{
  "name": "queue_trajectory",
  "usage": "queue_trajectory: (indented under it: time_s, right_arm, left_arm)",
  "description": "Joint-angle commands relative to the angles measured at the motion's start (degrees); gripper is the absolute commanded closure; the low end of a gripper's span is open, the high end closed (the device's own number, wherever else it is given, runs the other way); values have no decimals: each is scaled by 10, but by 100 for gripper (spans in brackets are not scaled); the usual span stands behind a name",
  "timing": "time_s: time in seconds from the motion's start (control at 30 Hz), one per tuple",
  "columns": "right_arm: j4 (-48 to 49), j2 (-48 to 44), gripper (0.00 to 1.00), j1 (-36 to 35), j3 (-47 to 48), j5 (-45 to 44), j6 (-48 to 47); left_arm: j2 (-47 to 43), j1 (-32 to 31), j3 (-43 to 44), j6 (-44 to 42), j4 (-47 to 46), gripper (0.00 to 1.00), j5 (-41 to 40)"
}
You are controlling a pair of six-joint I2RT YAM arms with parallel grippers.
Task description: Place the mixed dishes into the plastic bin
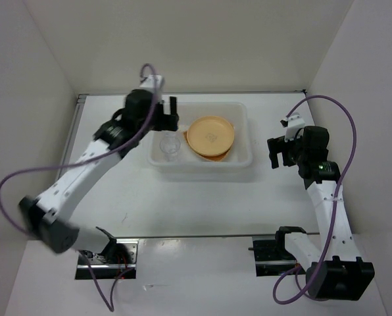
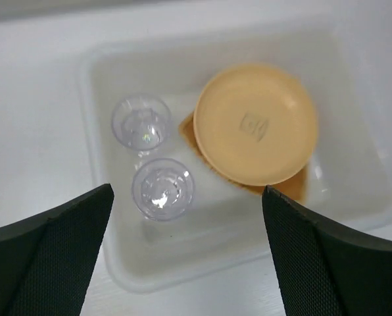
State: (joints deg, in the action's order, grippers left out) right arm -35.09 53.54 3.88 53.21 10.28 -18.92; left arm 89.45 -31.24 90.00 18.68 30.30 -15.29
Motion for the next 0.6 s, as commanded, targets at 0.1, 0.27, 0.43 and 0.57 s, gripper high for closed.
queue_trajectory:
  time_s: [0.1, 0.27, 0.43, 0.57]
  right_arm:
    - [39, 9, 1, -5, 5, -51, 17]
    - [-9, -11, 1, -19, 26, 28, -25]
    - [-4, -19, 1, -24, 26, 44, -31]
    - [-10, -31, 1, -24, 26, 54, -38]
  left_arm:
    - [-272, 29, -186, 40, -138, 0, -17]
    - [-403, 35, -278, 41, -37, 0, -74]
    - [-609, 40, -404, 47, -47, 0, -191]
    - [-756, 40, -474, 73, -58, 0, -246]
